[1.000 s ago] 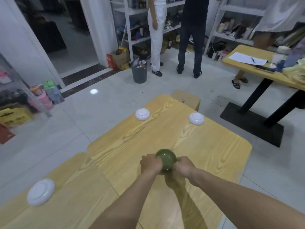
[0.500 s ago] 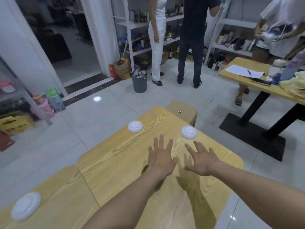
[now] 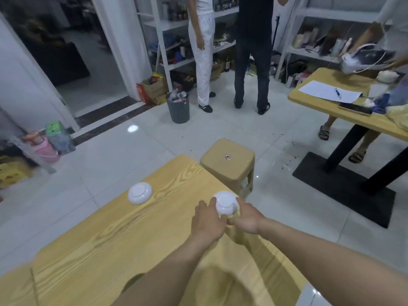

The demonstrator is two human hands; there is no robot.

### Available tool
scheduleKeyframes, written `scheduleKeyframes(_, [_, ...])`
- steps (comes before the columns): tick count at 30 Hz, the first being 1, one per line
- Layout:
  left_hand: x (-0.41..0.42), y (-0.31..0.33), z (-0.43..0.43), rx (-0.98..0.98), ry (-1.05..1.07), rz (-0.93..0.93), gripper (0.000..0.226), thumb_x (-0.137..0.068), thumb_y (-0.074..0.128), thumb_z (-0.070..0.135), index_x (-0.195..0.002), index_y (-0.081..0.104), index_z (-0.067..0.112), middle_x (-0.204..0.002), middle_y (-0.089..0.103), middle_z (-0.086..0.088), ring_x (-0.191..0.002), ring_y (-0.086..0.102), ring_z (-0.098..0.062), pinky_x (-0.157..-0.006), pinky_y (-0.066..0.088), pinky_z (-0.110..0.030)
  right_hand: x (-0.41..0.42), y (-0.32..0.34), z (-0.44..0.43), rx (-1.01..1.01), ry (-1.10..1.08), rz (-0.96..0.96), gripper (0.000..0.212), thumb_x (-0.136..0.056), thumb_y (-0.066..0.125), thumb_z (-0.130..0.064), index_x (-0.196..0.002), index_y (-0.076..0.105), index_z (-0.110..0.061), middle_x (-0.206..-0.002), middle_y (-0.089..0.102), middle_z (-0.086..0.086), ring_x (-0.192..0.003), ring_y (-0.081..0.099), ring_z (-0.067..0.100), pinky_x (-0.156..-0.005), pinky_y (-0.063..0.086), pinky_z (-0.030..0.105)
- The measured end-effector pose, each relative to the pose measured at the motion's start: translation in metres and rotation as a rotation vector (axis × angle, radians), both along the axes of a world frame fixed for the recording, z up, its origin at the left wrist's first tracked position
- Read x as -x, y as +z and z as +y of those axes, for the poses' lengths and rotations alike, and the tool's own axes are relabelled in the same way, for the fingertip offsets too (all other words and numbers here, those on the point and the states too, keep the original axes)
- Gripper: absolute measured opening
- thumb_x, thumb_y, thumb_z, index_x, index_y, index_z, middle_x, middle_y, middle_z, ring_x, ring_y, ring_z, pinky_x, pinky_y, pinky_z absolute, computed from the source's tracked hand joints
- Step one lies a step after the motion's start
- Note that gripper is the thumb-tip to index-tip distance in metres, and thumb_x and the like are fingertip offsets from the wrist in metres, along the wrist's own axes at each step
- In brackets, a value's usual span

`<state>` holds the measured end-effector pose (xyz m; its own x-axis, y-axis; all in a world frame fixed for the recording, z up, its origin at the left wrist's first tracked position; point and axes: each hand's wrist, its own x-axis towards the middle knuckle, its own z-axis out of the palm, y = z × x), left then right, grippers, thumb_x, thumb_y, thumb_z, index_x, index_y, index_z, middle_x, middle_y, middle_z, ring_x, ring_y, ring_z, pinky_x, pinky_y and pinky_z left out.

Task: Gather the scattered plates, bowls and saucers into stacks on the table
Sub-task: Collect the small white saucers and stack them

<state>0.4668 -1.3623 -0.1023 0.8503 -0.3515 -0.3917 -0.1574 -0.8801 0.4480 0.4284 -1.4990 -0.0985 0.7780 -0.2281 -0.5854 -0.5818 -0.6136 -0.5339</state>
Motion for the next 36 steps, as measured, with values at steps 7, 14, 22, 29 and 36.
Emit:
scheduleKeyframes(7, [-0.047,-0.040,-0.045,0.404,0.662,0.496,0.052,-0.084,0.053,0.034,-0.125,0.054,0.003,-0.126,0.058,-0.021,-0.112,0.060,-0.038,-0.075,0.048,-0.035,-0.045,-0.041,-0.028,-0.458,-0.469,0.071,0.038,-0.087,0.063,-0.021,-0.121,0.052,-0.009,-0.101,0.059,0.012,-0.073,0.054,0.022,-0.059,0.041,0.028])
scheduleKeyframes(14, [-0.072,-0.069,-0.054,0.466,0.862,0.593,0.052,-0.076,0.055,0.032,-0.119,0.056,0.002,-0.117,0.064,-0.021,-0.103,0.065,-0.038,-0.074,0.057,-0.039,-0.068,-0.052,-0.030,-0.437,-0.594,0.141,0.025,-0.084,0.061,-0.019,-0.105,0.057,-0.007,-0.066,0.048,0.006,-0.045,0.036,0.017,-0.044,0.029,0.023])
scheduleKeyframes(22, [-0.075,-0.049,-0.047,0.508,0.909,0.696,0.038,-0.092,0.051,0.028,-0.123,0.060,0.008,-0.122,0.065,-0.013,-0.098,0.066,-0.023,-0.059,0.050,-0.030,-0.075,-0.052,-0.018,-0.446,-0.698,0.068,0.038,-0.087,0.065,-0.031,-0.118,0.056,-0.010,-0.104,0.063,0.011,-0.071,0.056,0.024,-0.054,0.040,0.027])
scheduleKeyframes(29, [-0.069,-0.032,-0.027,0.614,0.874,0.765,0.037,-0.089,0.049,0.030,-0.117,0.063,0.010,-0.085,0.061,-0.005,-0.066,0.054,-0.019,-0.061,0.046,-0.031,-0.060,-0.040,-0.002,-0.296,-0.669,-0.126,0.046,-0.080,0.076,-0.005,-0.122,0.058,-0.008,-0.116,0.061,0.009,-0.102,0.060,0.028,-0.086,0.051,0.035])
scheduleKeyframes(36, [-0.057,-0.028,0.016,0.756,0.851,0.649,0.018,-0.097,0.047,0.021,-0.095,0.062,0.011,-0.078,0.063,-0.008,-0.065,0.056,-0.021,-0.061,0.045,-0.029,-0.041,-0.029,0.037,-0.217,-0.196,-0.302,0.021,-0.071,0.083,-0.002,-0.091,0.078,-0.006,-0.089,0.070,0.002,-0.086,0.061,0.013,-0.059,0.040,0.003])
